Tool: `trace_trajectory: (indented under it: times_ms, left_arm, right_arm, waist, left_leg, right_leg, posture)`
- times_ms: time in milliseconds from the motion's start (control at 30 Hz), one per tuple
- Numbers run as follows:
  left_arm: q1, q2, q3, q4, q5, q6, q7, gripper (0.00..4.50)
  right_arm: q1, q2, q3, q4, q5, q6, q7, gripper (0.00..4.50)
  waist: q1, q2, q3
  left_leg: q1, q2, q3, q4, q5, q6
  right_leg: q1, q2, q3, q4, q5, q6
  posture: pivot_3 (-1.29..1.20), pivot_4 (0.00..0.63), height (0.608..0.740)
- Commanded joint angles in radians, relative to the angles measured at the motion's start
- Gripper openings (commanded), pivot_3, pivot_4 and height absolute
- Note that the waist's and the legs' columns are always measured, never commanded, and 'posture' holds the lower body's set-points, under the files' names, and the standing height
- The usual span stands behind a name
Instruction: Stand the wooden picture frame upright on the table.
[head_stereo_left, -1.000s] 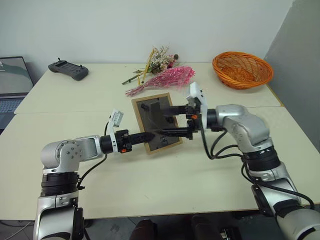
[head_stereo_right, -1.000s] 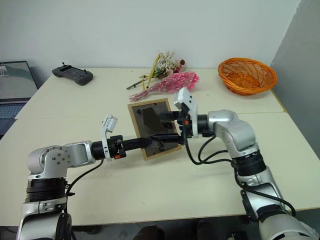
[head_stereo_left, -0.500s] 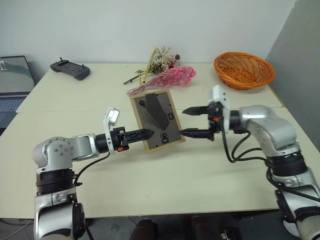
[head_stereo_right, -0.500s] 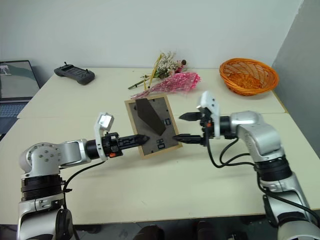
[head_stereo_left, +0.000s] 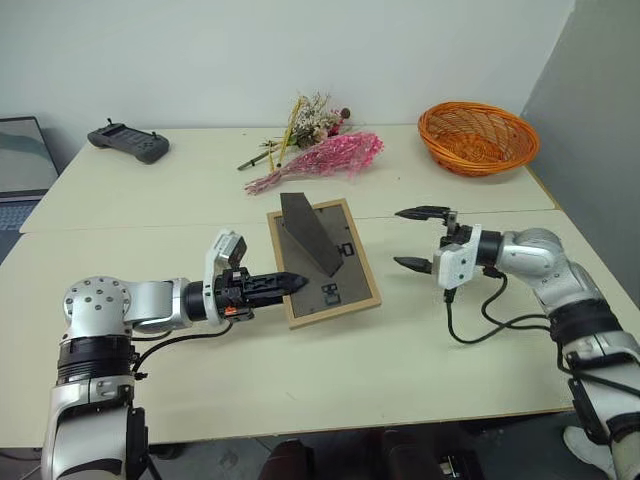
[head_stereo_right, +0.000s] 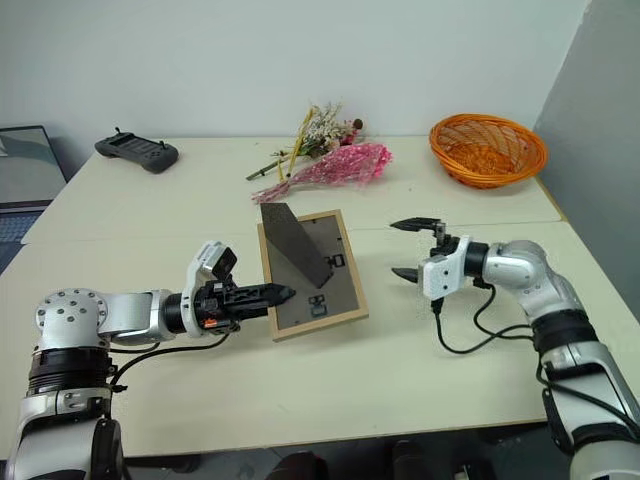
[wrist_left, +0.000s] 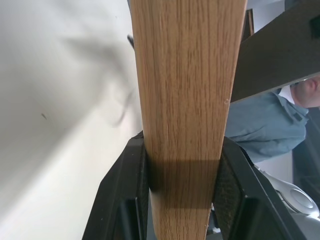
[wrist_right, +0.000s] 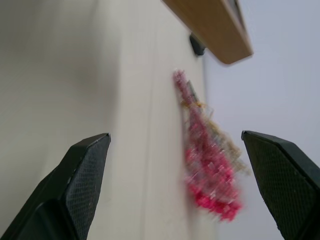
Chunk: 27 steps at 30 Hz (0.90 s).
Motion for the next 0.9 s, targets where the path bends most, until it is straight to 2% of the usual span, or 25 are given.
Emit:
trace_trajectory:
  times_ms: [33, 167, 300, 400, 500, 633, 900]
  left_arm:
    - [-0.005, 0.033, -0.036, -0.048, -0.219, -0.044, 0.106, 1.31]
    - [0.026, 0.063, -0.094, -0.089, -0.366, -0.131, 0.195, 1.31]
    - [0.061, 0.066, -0.117, -0.132, -0.377, -0.161, 0.203, 1.31]
    - [0.077, 0.069, -0.128, -0.158, -0.377, -0.174, 0.198, 1.31]
    - [0.087, 0.076, -0.135, -0.171, -0.377, -0.18, 0.188, 1.31]
    - [0.092, 0.083, -0.141, -0.172, -0.377, -0.187, 0.186, 1.31]
    - [0.104, 0.086, -0.161, -0.199, -0.377, -0.202, 0.174, 1.31]
  right_arm:
    - [-0.084, 0.039, 0.018, 0.034, -0.24, -0.126, -0.293, 4.46]
    - [-0.146, 0.074, 0.048, 0.03, -0.411, -0.17, -0.522, 4.46]
    - [-0.175, 0.086, 0.107, 0.022, -0.548, -0.151, -0.702, 4.46]
    - [-0.199, 0.096, 0.139, 0.029, -0.591, -0.135, -0.785, 4.46]
    - [-0.217, 0.08, 0.169, 0.043, -0.615, -0.143, -0.847, 4.03]
    - [-0.239, 0.06, 0.202, 0.047, -0.66, -0.129, -0.926, 3.24]
    - [-0.269, 0.028, 0.26, 0.04, -0.703, -0.124, -1.041, 1.39]
  waist:
    - [0.001, 0.0, 0.0]
    - [0.002, 0.0, 0.0]
    - [0.006, 0.0, 0.0]
    - [0.004, 0.0, 0.0]
    - [0.002, 0.0, 0.0]
    - [0.002, 0.0, 0.0]
    - [0.002, 0.0, 0.0]
  left_leg:
    - [0.0, 0.0, 0.0, 0.0, 0.0, 0.0]
    - [0.0, 0.0, 0.0, 0.0, 0.001, -0.001]
    - [0.0, -0.001, 0.0, 0.0, 0.001, -0.002]
    - [0.0, -0.002, 0.0, 0.0, 0.001, -0.002]
    - [0.0, -0.001, 0.0, 0.0, 0.002, -0.003]
    - [0.0, -0.001, 0.0, 0.0, 0.002, -0.003]
    - [0.0, -0.001, 0.0, -0.001, 0.002, -0.003]
  right_leg:
    - [0.0, 0.0, 0.0, 0.0, 0.0, 0.0]
    - [0.0, 0.0, 0.001, 0.0, 0.0, 0.0]
    - [0.0, 0.0, 0.001, 0.0, 0.0, 0.0]
    - [0.0, 0.0, 0.001, 0.0, 0.0, 0.0]
    - [0.0, 0.001, 0.001, 0.0, 0.0, 0.0]
    - [0.0, 0.001, 0.001, 0.0, 0.0, 0.0]
    - [0.0, 0.001, 0.001, 0.0, 0.0, 0.0]
  posture:
    - [0.0, 0.15, 0.74]
    - [0.0, 0.15, 0.74]
    - [0.0, 0.15, 0.74]
    - [0.0, 0.15, 0.74]
    - [0.0, 0.15, 0.74]
    - [0.0, 0.15, 0.74]
    - [0.0, 0.15, 0.74]
